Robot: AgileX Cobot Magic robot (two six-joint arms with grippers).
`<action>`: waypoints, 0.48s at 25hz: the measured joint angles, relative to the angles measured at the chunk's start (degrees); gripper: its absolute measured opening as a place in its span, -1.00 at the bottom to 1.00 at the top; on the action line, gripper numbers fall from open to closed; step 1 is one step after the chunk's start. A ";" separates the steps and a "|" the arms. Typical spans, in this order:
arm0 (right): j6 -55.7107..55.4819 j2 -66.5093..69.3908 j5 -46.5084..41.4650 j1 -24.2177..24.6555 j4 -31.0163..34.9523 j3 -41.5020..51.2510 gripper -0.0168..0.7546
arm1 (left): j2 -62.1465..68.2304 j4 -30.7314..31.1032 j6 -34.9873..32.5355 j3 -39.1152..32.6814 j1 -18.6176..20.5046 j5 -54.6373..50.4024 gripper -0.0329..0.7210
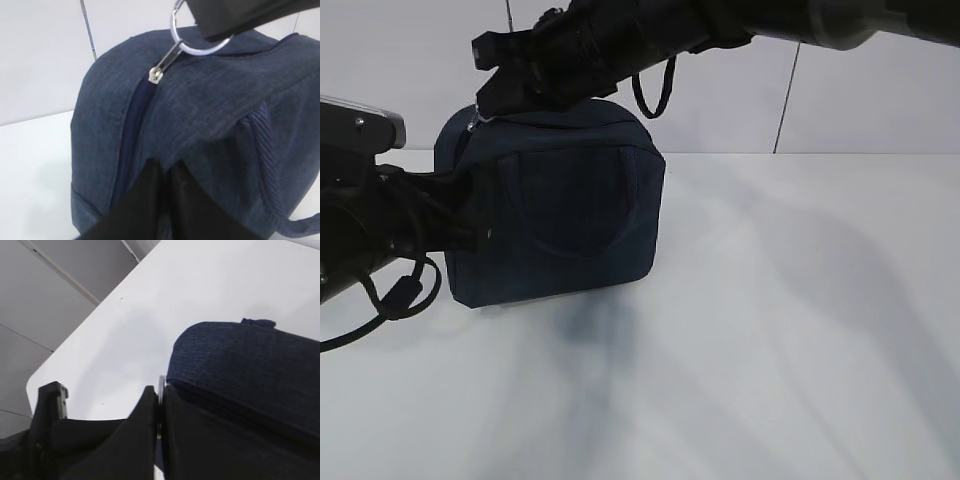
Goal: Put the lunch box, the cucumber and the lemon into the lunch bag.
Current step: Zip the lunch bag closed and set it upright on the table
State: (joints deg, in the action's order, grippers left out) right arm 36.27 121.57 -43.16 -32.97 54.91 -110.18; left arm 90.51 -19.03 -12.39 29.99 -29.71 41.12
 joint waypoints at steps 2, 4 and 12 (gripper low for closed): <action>0.20 0.00 -0.43 0.09 1.19 0.00 -0.90 | 0.00 0.00 0.00 0.00 0.00 0.00 -0.89; 0.88 0.00 -0.81 0.09 1.95 0.00 -0.90 | 0.00 0.00 0.00 0.00 0.00 0.00 -0.89; 2.39 0.00 -1.21 0.09 3.71 -0.27 -0.90 | 0.00 0.00 0.00 0.00 0.00 -0.24 -0.89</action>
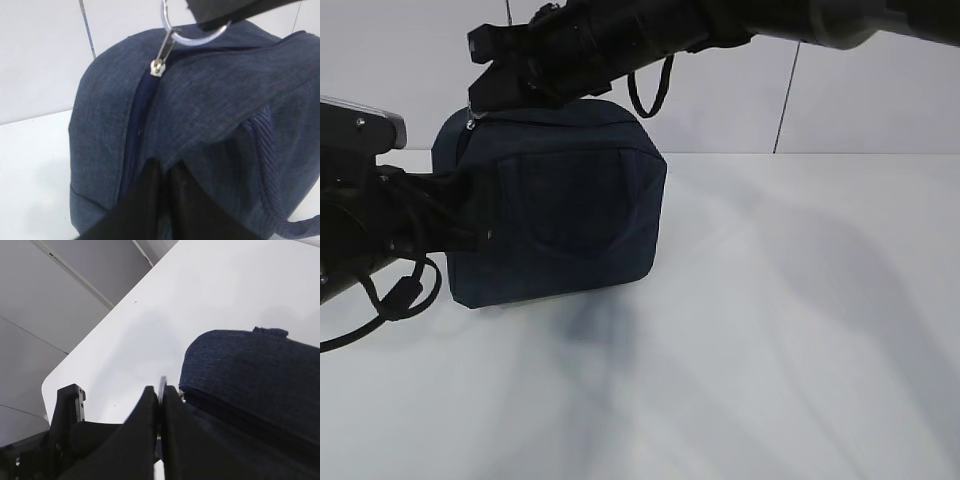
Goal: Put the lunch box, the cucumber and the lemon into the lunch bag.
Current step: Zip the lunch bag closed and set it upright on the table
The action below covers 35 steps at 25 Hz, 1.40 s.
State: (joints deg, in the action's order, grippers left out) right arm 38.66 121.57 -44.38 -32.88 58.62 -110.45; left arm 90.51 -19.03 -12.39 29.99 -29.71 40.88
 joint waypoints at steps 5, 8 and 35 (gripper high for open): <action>0.00 0.00 0.00 0.13 -1.46 -1.92 -0.90 | 0.00 0.12 0.00 0.00 0.00 0.24 -0.89; -1.17 0.00 0.00 0.13 -3.87 -2.31 -0.90 | 0.00 0.12 0.00 0.00 0.00 0.36 -0.89; -9.27 0.61 5.98 0.02 -18.49 -2.69 -0.90 | 0.00 -0.10 0.00 0.00 0.00 0.49 -0.89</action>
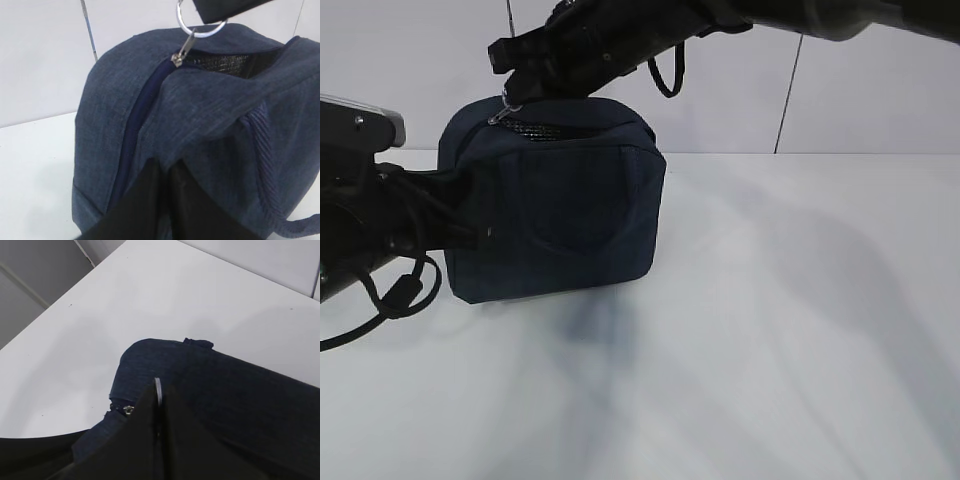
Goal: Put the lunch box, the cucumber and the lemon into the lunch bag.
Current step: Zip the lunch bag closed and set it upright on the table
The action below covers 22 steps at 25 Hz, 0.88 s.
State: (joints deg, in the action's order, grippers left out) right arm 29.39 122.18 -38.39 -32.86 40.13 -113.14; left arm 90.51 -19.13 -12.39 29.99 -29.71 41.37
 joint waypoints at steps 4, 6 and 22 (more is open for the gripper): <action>-1.93 0.35 0.00 -0.22 -2.11 -0.04 -0.90 | 0.00 0.10 0.00 0.00 0.00 0.17 -0.89; -2.36 0.48 0.00 -0.22 -2.67 -0.13 -0.90 | 0.00 -0.15 0.00 0.00 0.00 0.28 -0.89; -8.41 0.58 -0.74 -0.32 -8.17 -0.13 -0.90 | 0.10 -1.47 0.00 0.00 0.00 1.04 -0.89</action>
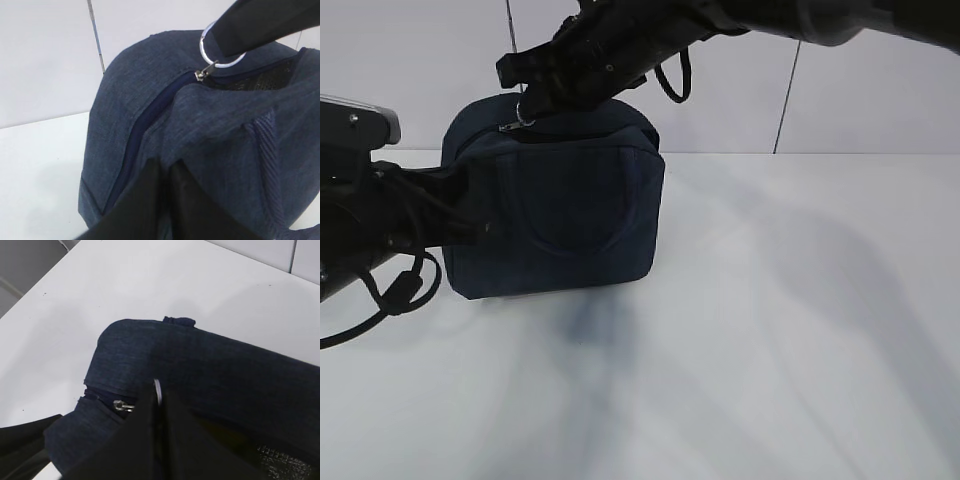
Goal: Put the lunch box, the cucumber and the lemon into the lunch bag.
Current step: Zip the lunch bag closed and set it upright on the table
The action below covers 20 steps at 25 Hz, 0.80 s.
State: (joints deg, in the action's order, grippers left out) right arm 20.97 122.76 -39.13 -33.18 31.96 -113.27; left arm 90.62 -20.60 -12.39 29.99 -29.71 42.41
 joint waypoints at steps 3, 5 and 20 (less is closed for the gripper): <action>0.00 0.00 -0.24 0.00 -0.53 0.00 -0.90 | 0.00 -0.22 0.00 0.00 0.00 0.00 -0.89; -0.99 0.00 -0.67 0.00 -2.54 0.00 -0.90 | 0.00 -0.22 0.00 0.00 0.00 0.00 -0.89; 0.89 0.36 -1.95 -0.01 3.28 -0.13 -0.90 | 0.00 -1.03 0.00 0.00 0.00 0.03 -0.89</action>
State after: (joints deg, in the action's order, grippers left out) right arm 21.86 123.12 -41.08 -33.19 35.25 -113.40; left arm 90.62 -21.63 -12.39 29.99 -29.71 42.44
